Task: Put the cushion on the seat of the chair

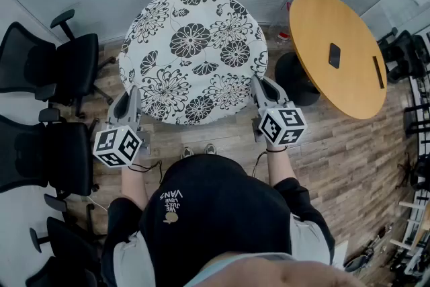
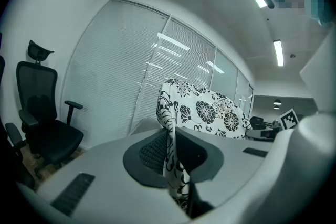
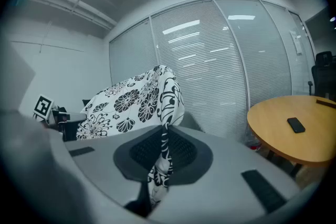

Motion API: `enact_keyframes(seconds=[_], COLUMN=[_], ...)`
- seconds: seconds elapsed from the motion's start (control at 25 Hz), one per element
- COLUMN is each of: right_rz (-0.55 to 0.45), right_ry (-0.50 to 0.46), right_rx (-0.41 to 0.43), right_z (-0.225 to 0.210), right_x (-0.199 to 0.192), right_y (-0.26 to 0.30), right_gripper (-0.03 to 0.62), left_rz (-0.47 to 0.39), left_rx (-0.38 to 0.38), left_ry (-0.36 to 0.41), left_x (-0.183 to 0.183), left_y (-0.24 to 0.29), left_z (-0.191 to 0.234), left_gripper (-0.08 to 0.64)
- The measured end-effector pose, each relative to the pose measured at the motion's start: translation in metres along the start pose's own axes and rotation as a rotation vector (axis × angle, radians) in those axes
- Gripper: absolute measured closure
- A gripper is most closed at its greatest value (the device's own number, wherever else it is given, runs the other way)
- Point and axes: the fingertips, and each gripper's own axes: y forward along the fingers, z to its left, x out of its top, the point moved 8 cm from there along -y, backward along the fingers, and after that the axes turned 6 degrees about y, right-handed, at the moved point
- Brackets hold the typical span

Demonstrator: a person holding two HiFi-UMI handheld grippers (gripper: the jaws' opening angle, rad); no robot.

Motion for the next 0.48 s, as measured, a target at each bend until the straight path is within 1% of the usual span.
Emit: enact_keyframes(seconds=[0.48], right_rz=[-0.004], right_ry=[0.002], right_rx=[0.006], right_z=[0.0001], right_x=[0.0020], right_y=[0.0014], right_gripper=[0.558], left_rz=[0.000], left_rx=[0.000], left_ry=[0.008], left_x=[0.0033], left_y=[0.0013], left_z=[-0.0009], left_gripper=[0.525])
